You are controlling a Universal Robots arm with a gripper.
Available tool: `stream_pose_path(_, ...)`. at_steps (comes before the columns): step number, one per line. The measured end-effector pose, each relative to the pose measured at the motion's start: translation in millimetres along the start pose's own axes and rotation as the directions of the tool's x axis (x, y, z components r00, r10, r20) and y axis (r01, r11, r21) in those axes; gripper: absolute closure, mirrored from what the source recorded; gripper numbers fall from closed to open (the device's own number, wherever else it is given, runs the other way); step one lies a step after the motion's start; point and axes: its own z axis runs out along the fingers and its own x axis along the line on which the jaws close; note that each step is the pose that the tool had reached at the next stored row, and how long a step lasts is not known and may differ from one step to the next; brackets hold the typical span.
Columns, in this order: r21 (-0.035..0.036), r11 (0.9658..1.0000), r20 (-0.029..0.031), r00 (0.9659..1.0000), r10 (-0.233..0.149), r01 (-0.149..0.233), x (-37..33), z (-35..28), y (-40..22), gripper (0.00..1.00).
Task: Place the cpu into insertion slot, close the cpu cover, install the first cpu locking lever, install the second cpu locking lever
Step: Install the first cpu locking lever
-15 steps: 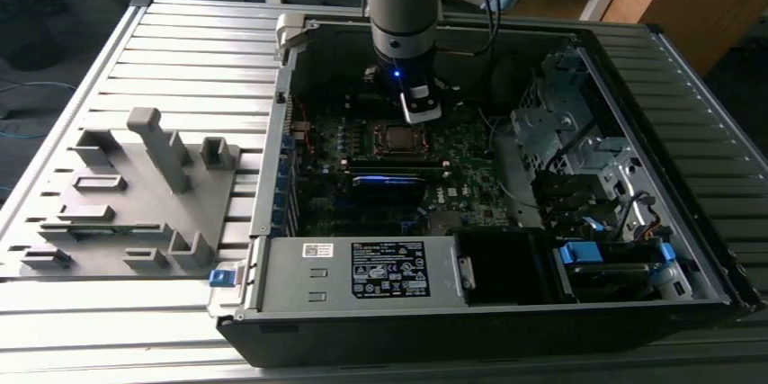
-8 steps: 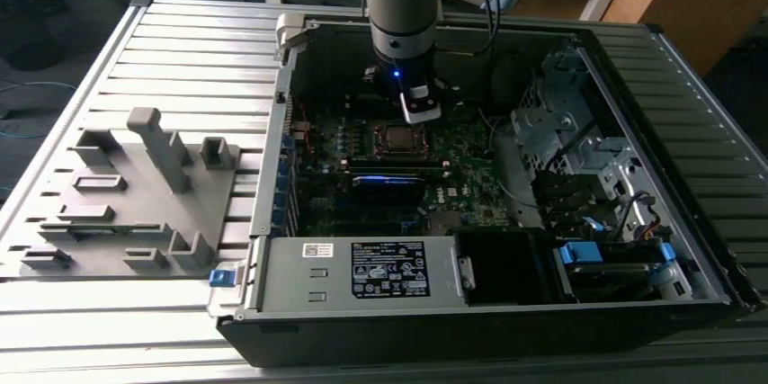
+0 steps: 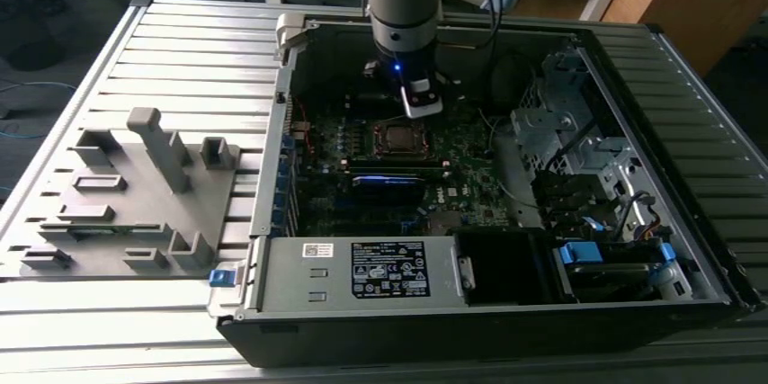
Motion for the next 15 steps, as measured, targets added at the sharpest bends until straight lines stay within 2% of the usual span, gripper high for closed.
stream_pose_path(9,0.0001,1.0,-0.0001,1.0,0.0,0.0,-0.8,-11.5,3.6,0.89)
stream_pose_path(15,0.0002,1.0,-0.0001,1.0,0.0,0.0,-0.9,-12.8,4.0,0.89)
